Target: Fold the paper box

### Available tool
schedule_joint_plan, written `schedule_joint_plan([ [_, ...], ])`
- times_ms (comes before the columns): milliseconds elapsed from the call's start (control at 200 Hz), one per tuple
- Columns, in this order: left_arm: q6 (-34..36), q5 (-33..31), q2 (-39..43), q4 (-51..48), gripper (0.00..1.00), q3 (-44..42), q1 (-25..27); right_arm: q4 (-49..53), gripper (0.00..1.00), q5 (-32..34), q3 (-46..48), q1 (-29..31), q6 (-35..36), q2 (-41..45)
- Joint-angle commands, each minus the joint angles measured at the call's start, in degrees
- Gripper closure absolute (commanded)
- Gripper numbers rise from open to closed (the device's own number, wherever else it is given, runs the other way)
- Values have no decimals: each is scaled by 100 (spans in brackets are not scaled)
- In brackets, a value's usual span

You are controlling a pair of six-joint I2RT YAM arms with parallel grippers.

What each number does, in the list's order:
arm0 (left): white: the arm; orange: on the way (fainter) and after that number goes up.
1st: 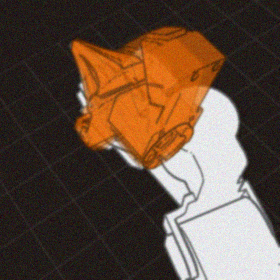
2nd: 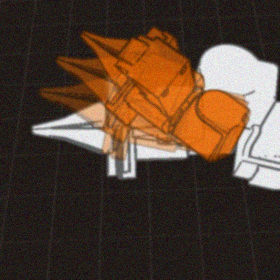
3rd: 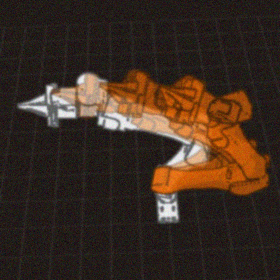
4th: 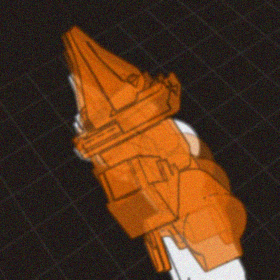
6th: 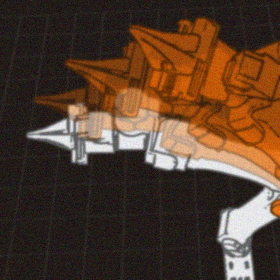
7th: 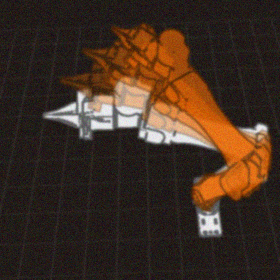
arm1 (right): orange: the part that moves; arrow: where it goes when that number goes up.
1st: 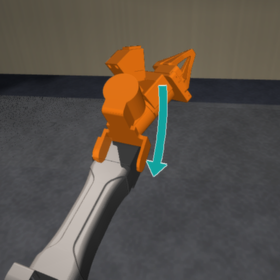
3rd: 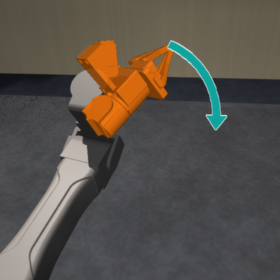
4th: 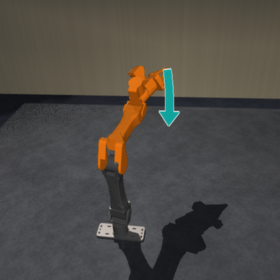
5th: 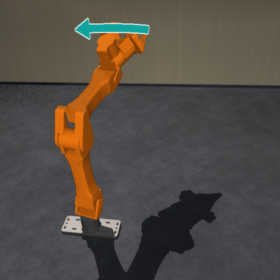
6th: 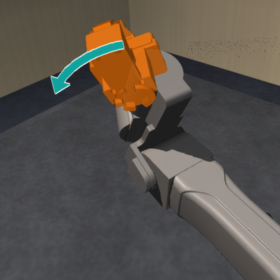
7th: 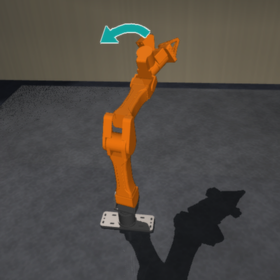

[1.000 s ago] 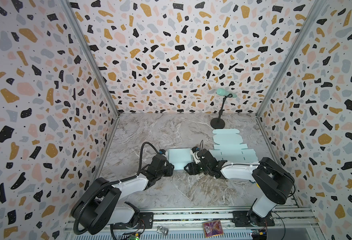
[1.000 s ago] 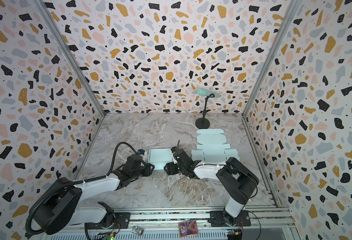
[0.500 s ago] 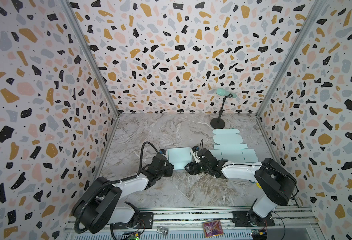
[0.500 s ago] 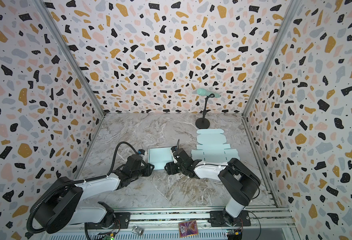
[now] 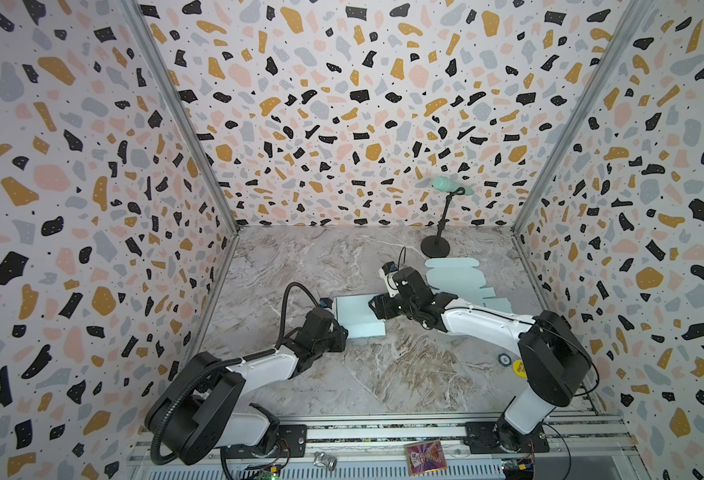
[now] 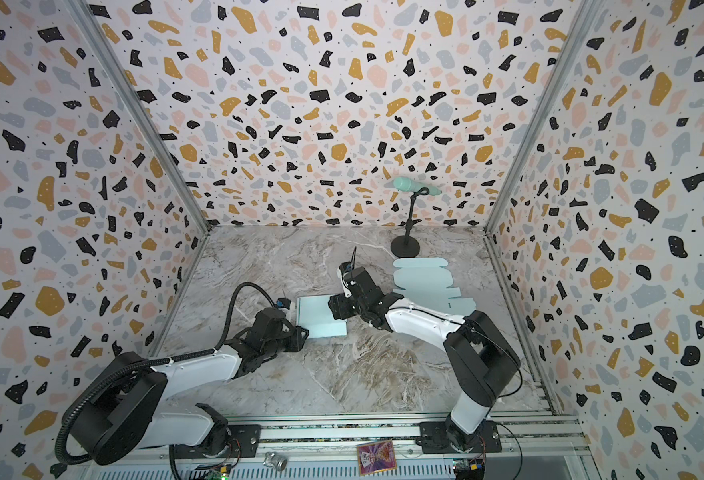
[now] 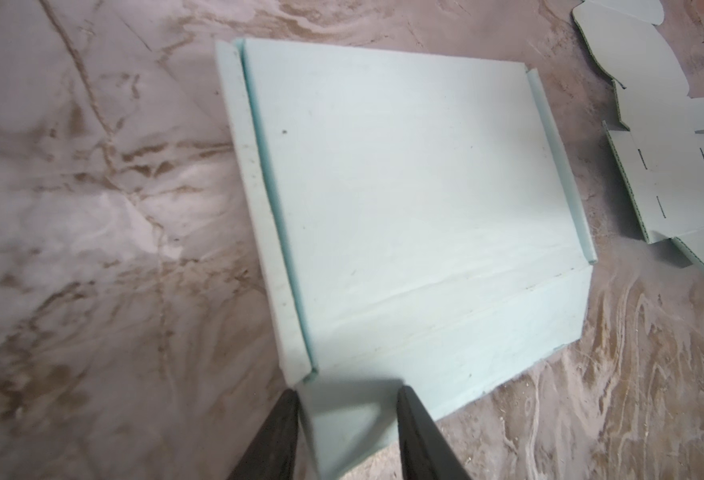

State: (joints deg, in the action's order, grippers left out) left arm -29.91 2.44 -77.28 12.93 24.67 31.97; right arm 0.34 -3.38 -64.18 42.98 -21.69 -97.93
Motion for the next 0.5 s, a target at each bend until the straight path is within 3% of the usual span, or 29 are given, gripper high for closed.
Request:
schedule_joint_plan([
  [0, 147, -102, -62, -1, 59, 168, 29, 289, 27, -257, -554, -143, 404, -512],
  [195, 201, -178, -95, -86, 59, 223, 27, 289, 27, -632, -1070, -271, 514, -1203],
  [496, 235, -263, -157, -89, 59, 232, 24, 413, 28, -530, -1220, -290, 705, -1676],
])
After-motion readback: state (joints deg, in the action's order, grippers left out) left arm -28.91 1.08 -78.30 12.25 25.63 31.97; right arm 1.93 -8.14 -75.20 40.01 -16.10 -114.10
